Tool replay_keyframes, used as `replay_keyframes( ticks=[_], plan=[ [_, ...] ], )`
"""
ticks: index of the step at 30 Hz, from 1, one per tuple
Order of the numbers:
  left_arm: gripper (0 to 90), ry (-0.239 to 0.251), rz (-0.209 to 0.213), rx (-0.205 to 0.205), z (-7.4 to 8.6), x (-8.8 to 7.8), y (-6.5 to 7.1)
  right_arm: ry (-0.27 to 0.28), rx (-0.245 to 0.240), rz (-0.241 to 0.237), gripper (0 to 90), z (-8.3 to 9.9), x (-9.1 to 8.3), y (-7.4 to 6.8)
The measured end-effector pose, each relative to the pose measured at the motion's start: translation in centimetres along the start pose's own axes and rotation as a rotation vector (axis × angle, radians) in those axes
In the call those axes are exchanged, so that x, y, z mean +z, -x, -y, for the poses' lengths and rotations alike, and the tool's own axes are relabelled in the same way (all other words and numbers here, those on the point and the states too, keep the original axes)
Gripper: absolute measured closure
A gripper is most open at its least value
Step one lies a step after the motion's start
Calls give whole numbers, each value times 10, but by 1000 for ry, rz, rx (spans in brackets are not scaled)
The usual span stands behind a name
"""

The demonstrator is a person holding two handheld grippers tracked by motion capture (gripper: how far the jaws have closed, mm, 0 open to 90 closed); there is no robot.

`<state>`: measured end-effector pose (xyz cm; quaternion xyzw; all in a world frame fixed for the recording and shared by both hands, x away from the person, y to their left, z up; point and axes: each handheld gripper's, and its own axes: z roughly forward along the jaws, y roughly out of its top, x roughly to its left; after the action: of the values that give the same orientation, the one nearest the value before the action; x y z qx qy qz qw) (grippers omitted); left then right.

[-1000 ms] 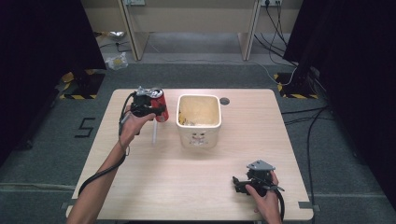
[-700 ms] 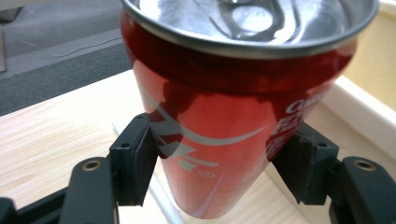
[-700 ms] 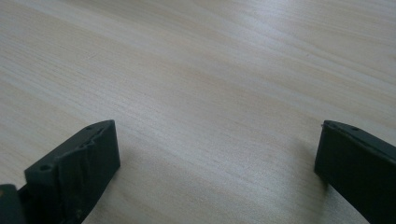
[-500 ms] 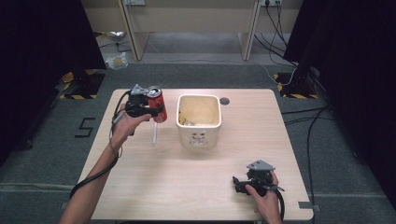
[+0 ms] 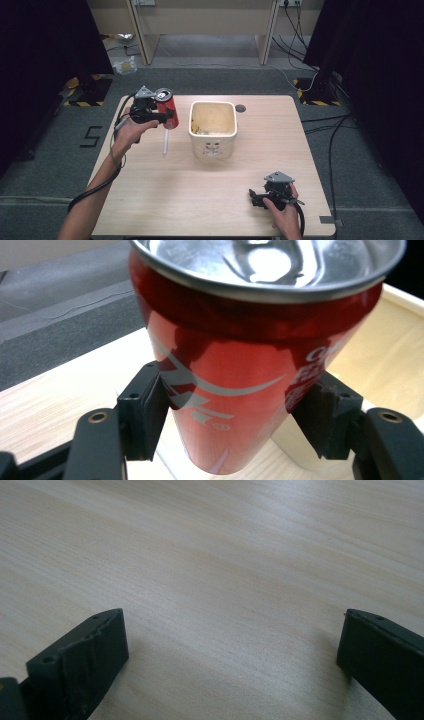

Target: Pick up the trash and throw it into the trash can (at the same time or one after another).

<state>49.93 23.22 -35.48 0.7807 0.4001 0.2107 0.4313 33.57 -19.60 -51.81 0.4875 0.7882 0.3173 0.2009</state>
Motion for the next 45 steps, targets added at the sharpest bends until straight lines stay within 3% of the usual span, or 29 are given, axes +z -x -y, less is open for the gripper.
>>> replay_keyframes(
  ticks=[5, 28, 36, 45],
  plan=[
    [341, 5, 19, -7, -6, -4, 2, 0, 0, 0, 2, 0, 0, 0],
    [342, 49, 43, 39, -44, -16, 21, -1, 0, 0, 2, 0, 0, 0],
    [342, 67, 72, 61, -57, -8, 39, -1, -2, 1, 2, 0, 0, 0],
    [341, 56, 122, 77, -63, 9, 62, -1, -2, 0, 2, 0, 0, 0]
  ],
)
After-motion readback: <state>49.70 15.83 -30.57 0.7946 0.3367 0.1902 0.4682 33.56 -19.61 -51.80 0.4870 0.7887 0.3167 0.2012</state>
